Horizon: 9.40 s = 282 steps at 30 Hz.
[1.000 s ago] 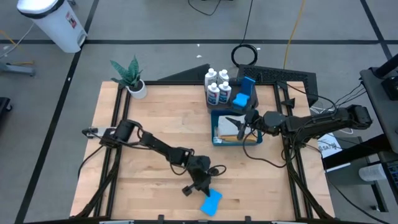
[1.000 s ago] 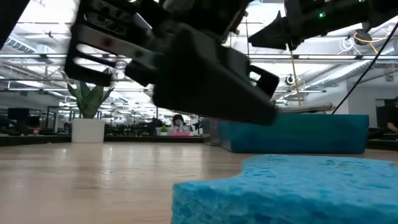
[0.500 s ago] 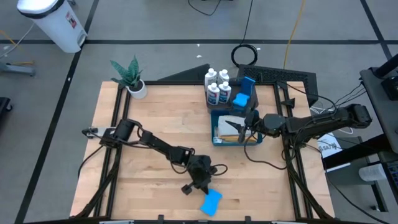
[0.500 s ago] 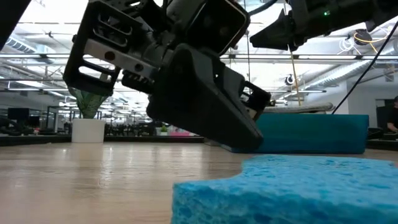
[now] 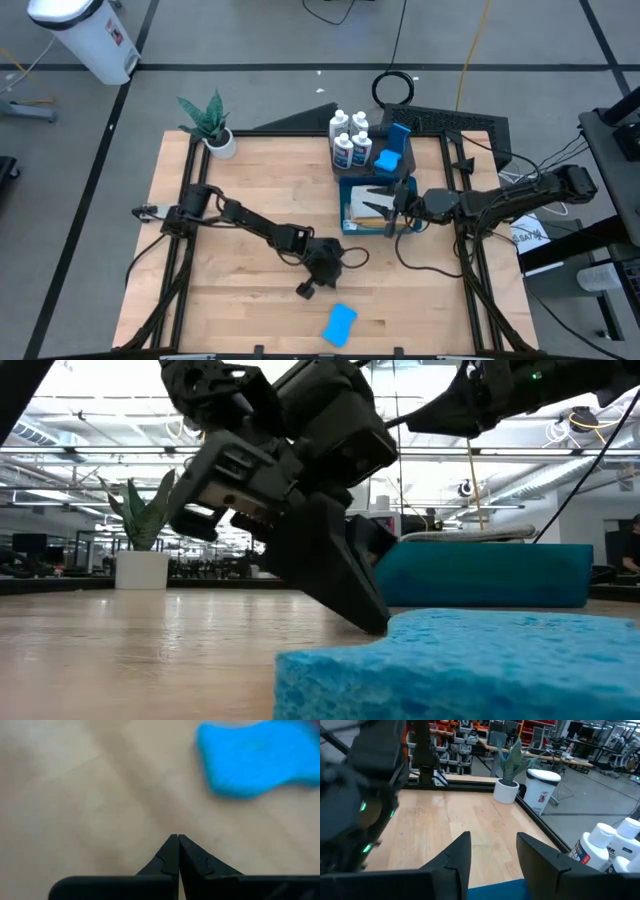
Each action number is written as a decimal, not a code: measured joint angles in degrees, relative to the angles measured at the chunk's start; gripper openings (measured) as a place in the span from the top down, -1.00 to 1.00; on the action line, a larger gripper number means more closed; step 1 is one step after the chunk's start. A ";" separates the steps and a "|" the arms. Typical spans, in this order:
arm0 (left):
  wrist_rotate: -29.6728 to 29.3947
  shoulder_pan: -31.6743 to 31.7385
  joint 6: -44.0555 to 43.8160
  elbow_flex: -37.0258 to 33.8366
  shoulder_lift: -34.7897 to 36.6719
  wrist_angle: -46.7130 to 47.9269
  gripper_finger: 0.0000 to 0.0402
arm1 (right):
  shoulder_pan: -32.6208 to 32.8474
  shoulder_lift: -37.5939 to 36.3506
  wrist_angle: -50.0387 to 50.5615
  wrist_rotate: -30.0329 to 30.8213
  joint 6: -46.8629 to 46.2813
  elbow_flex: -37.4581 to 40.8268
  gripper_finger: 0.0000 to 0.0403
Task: Pick & Place Kitchen Items
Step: Put the blue dishwashing sponge into the right black bin
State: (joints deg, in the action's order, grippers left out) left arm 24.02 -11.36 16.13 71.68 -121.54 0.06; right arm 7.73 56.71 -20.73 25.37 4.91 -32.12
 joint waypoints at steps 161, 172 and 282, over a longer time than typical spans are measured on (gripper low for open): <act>-24.59 0.73 -15.01 -27.67 39.37 -5.05 0.87 | 5.53 48.09 18.34 -35.02 10.28 -27.41 1.00; -24.62 0.73 -15.14 -27.67 39.37 -5.02 0.87 | 8.21 47.28 19.07 -36.18 12.37 -30.23 1.00; -24.11 7.87 -9.65 -39.65 81.60 13.17 0.87 | 10.99 -26.82 0.03 -11.50 0.70 8.09 1.00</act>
State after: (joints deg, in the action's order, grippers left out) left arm -0.10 -3.49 6.48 32.03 -39.93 13.23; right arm 18.72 29.89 -20.70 13.87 5.61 -24.03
